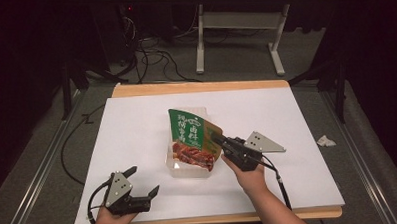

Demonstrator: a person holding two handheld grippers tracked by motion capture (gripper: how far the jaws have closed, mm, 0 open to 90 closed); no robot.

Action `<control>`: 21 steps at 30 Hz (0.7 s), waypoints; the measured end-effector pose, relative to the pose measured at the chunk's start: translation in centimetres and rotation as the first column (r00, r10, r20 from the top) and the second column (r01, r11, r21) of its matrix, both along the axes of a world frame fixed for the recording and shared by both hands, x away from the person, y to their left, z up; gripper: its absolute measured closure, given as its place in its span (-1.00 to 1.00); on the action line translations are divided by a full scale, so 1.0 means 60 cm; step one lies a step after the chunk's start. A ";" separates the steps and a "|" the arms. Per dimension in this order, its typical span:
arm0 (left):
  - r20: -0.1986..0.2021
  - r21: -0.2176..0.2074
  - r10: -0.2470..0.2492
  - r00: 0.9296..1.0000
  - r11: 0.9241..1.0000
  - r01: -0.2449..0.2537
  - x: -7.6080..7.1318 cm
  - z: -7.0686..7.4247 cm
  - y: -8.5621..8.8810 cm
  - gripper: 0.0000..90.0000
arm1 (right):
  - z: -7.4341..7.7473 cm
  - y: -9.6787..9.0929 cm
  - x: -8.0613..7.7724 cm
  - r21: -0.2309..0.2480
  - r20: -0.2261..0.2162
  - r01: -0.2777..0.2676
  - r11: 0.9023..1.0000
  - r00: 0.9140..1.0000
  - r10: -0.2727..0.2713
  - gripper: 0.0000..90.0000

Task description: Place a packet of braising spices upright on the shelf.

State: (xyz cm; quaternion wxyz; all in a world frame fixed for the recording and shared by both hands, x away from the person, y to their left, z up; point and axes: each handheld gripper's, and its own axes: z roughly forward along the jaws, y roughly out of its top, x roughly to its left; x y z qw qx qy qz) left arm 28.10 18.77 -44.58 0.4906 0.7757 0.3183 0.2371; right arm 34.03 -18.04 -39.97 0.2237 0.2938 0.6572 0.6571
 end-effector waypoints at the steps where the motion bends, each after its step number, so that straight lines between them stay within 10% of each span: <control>1: 0.000 0.001 -0.001 1.000 1.000 0.001 0.000 0.000 0.000 -0.84 | 0.002 -0.001 0.001 0.009 -0.021 -0.009 1.000 1.000 0.009 0.65; 15: -0.001 -0.004 0.001 1.000 1.000 -0.001 -0.002 0.001 0.003 -0.84 | 0.002 -0.006 0.010 -0.058 -0.085 -0.018 0.998 0.996 0.013 -0.52; 21: -0.006 -0.004 0.001 1.000 1.000 -0.001 -0.002 0.001 0.004 -0.84 | -0.004 -0.027 0.009 -0.106 -0.105 0.022 0.994 0.994 -0.033 -0.65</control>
